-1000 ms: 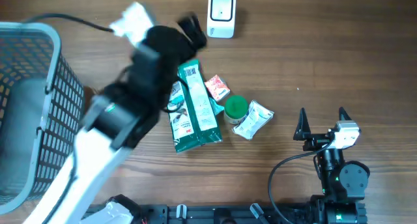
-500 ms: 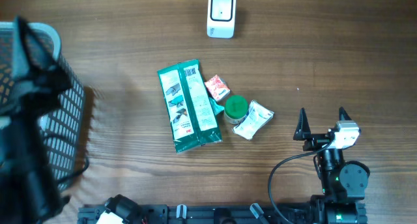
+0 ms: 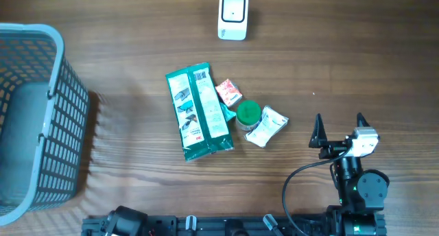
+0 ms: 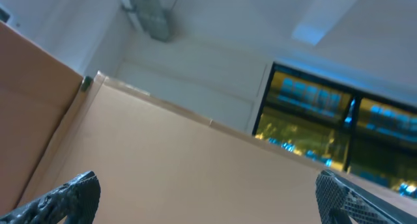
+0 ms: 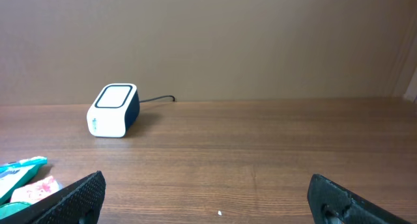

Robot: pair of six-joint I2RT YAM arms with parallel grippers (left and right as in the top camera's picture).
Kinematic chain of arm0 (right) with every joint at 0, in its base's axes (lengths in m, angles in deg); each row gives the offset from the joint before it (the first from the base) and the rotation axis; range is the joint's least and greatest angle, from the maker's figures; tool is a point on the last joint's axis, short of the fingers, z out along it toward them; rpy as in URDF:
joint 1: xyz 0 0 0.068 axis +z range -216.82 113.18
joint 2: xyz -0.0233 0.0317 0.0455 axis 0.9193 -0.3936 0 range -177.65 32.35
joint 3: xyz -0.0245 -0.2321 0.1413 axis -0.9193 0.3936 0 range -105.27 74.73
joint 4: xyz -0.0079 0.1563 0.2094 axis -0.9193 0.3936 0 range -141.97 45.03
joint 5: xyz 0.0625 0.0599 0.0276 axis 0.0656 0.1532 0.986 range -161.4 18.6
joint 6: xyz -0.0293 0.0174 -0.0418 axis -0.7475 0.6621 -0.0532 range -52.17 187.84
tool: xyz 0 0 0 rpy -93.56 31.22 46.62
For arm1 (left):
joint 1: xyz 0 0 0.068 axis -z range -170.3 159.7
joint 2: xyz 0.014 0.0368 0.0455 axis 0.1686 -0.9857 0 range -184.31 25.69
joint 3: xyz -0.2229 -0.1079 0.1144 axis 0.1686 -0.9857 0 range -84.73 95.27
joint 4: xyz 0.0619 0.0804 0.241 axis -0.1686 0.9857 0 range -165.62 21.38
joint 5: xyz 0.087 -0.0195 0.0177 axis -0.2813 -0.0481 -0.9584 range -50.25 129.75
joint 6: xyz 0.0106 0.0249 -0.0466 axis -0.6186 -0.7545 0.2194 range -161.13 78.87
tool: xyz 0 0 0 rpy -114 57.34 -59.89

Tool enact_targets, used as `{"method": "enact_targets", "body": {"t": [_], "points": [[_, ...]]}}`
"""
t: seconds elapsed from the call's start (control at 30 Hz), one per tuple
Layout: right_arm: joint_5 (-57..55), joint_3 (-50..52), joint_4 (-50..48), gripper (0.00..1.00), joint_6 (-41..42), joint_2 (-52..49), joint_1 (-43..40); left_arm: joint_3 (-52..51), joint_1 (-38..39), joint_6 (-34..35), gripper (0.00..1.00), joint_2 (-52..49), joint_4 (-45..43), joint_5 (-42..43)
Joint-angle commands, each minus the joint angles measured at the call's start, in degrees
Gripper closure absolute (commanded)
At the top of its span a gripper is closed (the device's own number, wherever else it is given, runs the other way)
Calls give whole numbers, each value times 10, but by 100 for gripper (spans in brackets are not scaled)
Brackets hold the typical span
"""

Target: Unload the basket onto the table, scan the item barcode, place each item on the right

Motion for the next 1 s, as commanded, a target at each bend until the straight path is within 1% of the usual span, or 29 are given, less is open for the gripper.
{"method": "enact_targets", "body": {"t": [0.0,0.07,0.23,0.33,0.43,0.67,0.73,0.77,0.83,0.87,0.9,0.93,0.97], "points": [[-4,1,-1,0,-5,5,0,-7,-6,3,0,41,1,21],[-4,1,-1,0,-5,5,0,-7,-22,1,0,64,1,21],[-4,1,-1,0,-5,5,0,-7,-100,1,0,121,6,22],[-4,1,-1,0,-5,5,0,-7,-150,1,0,149,32,44],[-4,1,-1,0,-5,5,0,-7,-145,2,0,156,44,63],[-4,1,-1,0,-5,5,0,-6,-158,2,0,159,46,66],[-4,1,-1,0,-5,5,0,-7,-158,2,0,159,29,61],[-4,1,-1,0,-5,5,0,-7,-156,11,0,159,21,62],[-4,1,-1,0,-5,5,0,-26,-156,145,0,158,-26,59],[-4,1,-1,0,-5,5,0,-41,-156,202,0,158,-17,60],[-4,1,-1,0,-5,5,0,-50,-156,257,0,158,21,61],[-4,1,-1,0,-5,5,0,-64,-156,267,0,158,66,77],[-4,1,-1,0,-5,5,0,-90,-157,267,0,158,76,89]]}}
